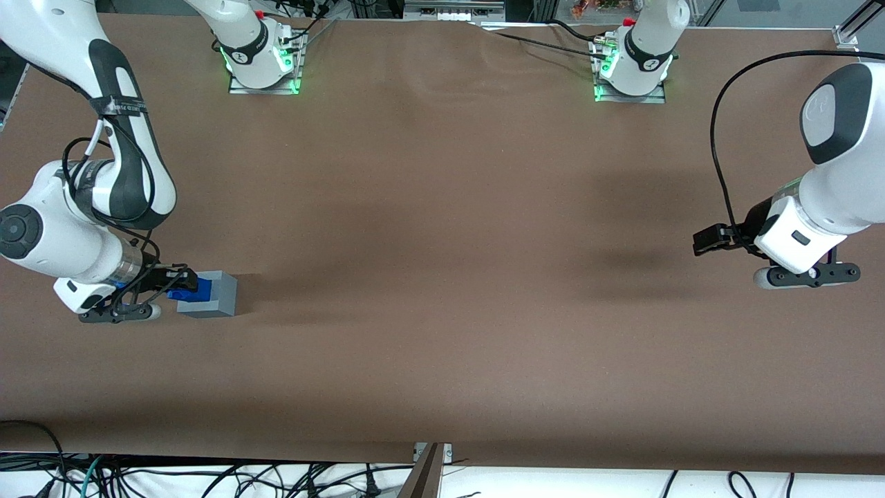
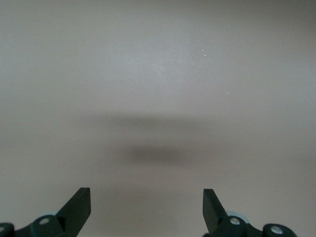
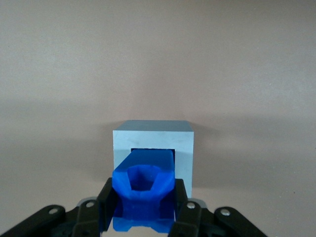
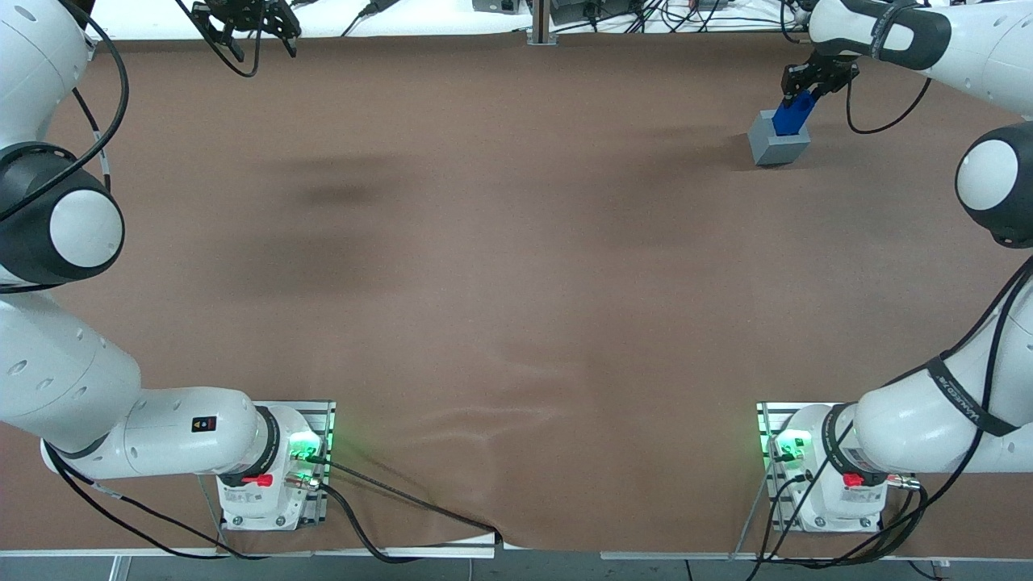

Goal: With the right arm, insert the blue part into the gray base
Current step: 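Lower the blue part into the gray base's opening and release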

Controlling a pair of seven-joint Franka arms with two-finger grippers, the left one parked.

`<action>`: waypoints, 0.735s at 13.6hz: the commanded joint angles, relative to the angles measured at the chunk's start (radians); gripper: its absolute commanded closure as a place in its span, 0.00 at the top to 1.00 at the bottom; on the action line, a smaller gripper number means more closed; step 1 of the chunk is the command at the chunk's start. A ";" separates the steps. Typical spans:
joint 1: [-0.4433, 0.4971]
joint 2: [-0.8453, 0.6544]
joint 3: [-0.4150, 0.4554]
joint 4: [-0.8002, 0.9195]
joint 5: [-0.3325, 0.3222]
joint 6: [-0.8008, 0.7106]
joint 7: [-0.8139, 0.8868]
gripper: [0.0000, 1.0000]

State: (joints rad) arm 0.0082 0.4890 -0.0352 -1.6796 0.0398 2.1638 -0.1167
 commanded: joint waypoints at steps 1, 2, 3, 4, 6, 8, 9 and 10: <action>-0.001 -0.015 0.003 -0.018 0.014 0.005 0.008 0.29; -0.001 -0.012 0.003 -0.018 0.014 0.008 0.008 0.29; -0.001 -0.007 0.003 -0.018 0.014 0.011 0.009 0.29; -0.001 -0.007 0.003 -0.018 0.014 0.013 0.009 0.29; -0.001 -0.001 0.003 -0.017 0.015 0.016 0.009 0.29; -0.002 0.005 0.003 -0.017 0.031 0.024 0.009 0.29; -0.002 0.006 0.003 -0.017 0.031 0.025 0.009 0.29; -0.001 0.006 0.003 -0.017 0.031 0.027 0.009 0.31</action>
State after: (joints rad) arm 0.0077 0.4999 -0.0355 -1.6873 0.0504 2.1766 -0.1158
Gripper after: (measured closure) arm 0.502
